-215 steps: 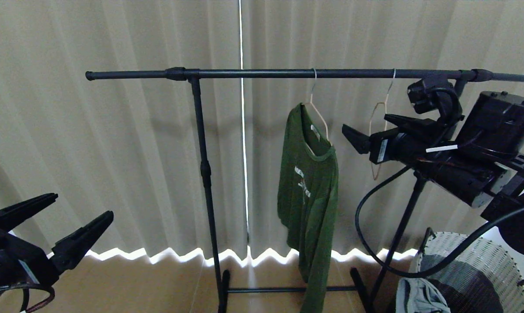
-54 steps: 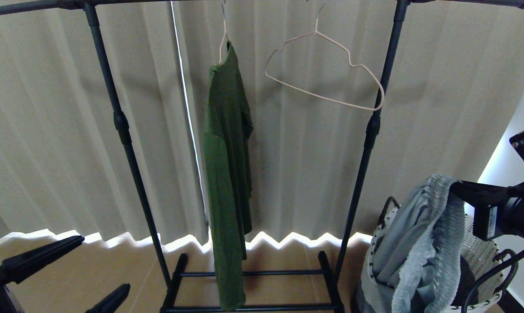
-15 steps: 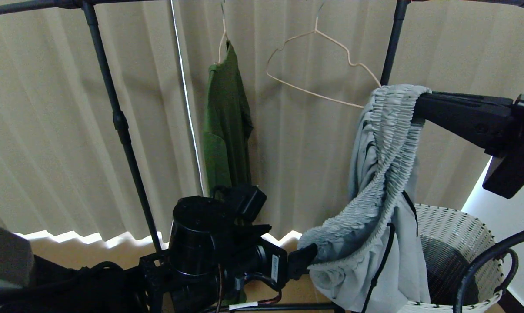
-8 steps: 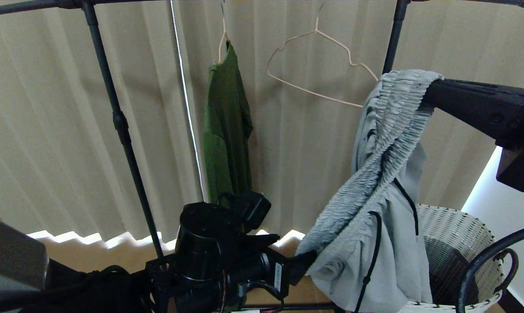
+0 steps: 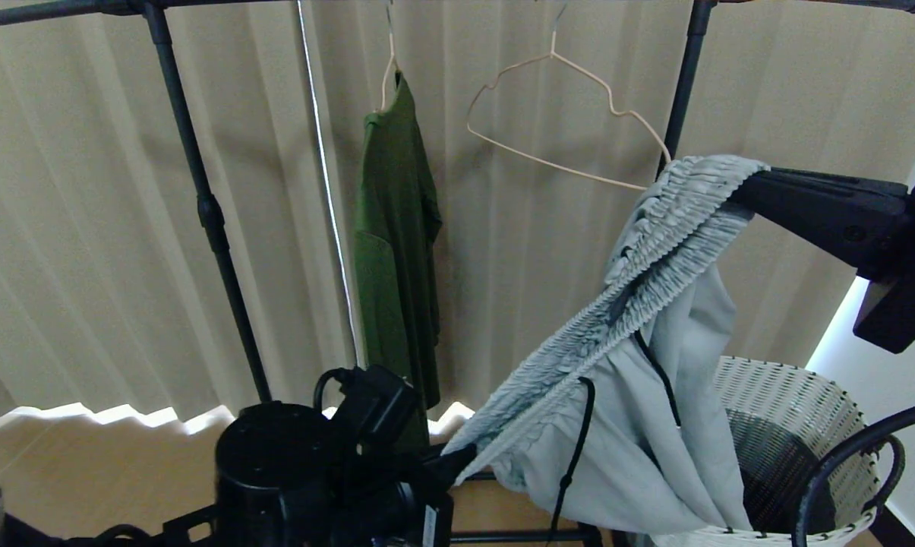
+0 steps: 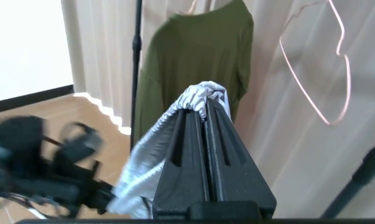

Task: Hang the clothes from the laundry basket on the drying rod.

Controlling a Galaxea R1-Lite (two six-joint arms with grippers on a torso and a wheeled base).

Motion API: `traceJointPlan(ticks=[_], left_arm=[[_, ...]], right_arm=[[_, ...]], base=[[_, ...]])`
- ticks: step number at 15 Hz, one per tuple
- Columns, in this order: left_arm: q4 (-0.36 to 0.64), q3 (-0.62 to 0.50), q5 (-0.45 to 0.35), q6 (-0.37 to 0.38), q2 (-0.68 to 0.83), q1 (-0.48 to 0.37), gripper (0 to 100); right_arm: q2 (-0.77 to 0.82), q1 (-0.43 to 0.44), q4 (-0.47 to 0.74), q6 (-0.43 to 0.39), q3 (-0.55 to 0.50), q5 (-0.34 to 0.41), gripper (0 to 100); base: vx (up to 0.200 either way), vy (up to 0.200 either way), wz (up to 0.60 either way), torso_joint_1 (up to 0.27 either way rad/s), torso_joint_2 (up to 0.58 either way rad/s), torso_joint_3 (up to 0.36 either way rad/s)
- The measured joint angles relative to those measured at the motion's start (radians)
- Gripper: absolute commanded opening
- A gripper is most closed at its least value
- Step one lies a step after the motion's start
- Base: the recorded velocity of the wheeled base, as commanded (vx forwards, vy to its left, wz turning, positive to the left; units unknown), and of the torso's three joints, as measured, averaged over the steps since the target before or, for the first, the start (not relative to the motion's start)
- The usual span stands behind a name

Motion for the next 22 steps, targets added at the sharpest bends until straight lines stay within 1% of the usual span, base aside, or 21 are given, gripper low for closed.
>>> traceJointPlan(ticks=[1,3,4,5,7,8,10,11,13,15,17,18,20,22], left_arm=[[-0.003,0.021,0.002,0.007,-0.038,0.014,0],[0.011,0.03,0.004,0.025,-0.118,0.074,0],[0.066,0.009,0.004,0.041,-0.162,0.114,0],[0.151,-0.042,0.004,0.051,-0.211,0.156,0],[0.353,-0.176,0.004,0.064,-0.319,0.233,0],[0.453,-0.259,0.003,0.067,-0.366,0.259,0],[0.641,-0.464,0.003,0.07,-0.447,0.302,0],[0.716,-0.577,0.002,0.072,-0.478,0.326,0],[0.829,-0.777,0.001,0.087,-0.511,0.367,0],[0.919,-0.943,0.001,0.134,-0.517,0.393,0],[0.94,-0.987,0.002,0.161,-0.51,0.393,0],[0.938,-0.974,0.003,0.162,-0.509,0.384,0],[0.936,-0.9,0.005,0.162,-0.509,0.363,0],[0.931,-0.805,0.007,0.162,-0.514,0.326,0]], right_arm=[[-0.005,-0.014,-0.02,-0.001,0.024,0.0,0],[-0.013,-0.044,-0.039,-0.003,0.059,0.0,0],[-0.014,-0.054,-0.04,-0.003,0.067,0.0,0],[-0.012,-0.058,-0.04,-0.003,0.067,0.0,0],[-0.003,-0.061,-0.043,-0.004,0.056,0.0,0],[0.008,-0.062,-0.062,-0.004,0.031,0.0,0],[0.041,-0.063,-0.085,-0.006,-0.024,0.003,0],[0.059,-0.064,-0.085,-0.008,-0.062,0.008,0],[0.093,-0.073,-0.084,-0.01,-0.166,0.014,0],[0.133,-0.097,-0.078,-0.011,-0.299,0.016,0],[0.159,-0.117,-0.073,-0.011,-0.354,0.016,0],[0.165,-0.122,-0.073,-0.011,-0.35,0.015,0],[0.165,-0.132,-0.073,-0.012,-0.304,0.013,0],[0.16,-0.145,-0.08,-0.013,-0.23,0.011,0]], base=[[0.0,0.0,0.0,0.0,0.0,0.0],[0.0,0.0,0.0,0.0,0.0,0.0],[0.0,0.0,0.0,0.0,0.0,0.0],[0.0,0.0,0.0,0.0,0.0,0.0],[0.0,0.0,0.0,0.0,0.0,0.0],[0.0,0.0,0.0,0.0,0.0,0.0],[0.0,0.0,0.0,0.0,0.0,0.0],[0.0,0.0,0.0,0.0,0.0,0.0],[0.0,0.0,0.0,0.0,0.0,0.0],[0.0,0.0,0.0,0.0,0.0,0.0],[0.0,0.0,0.0,0.0,0.0,0.0],[0.0,0.0,0.0,0.0,0.0,0.0],[0.0,0.0,0.0,0.0,0.0,0.0],[0.0,0.0,0.0,0.0,0.0,0.0]])
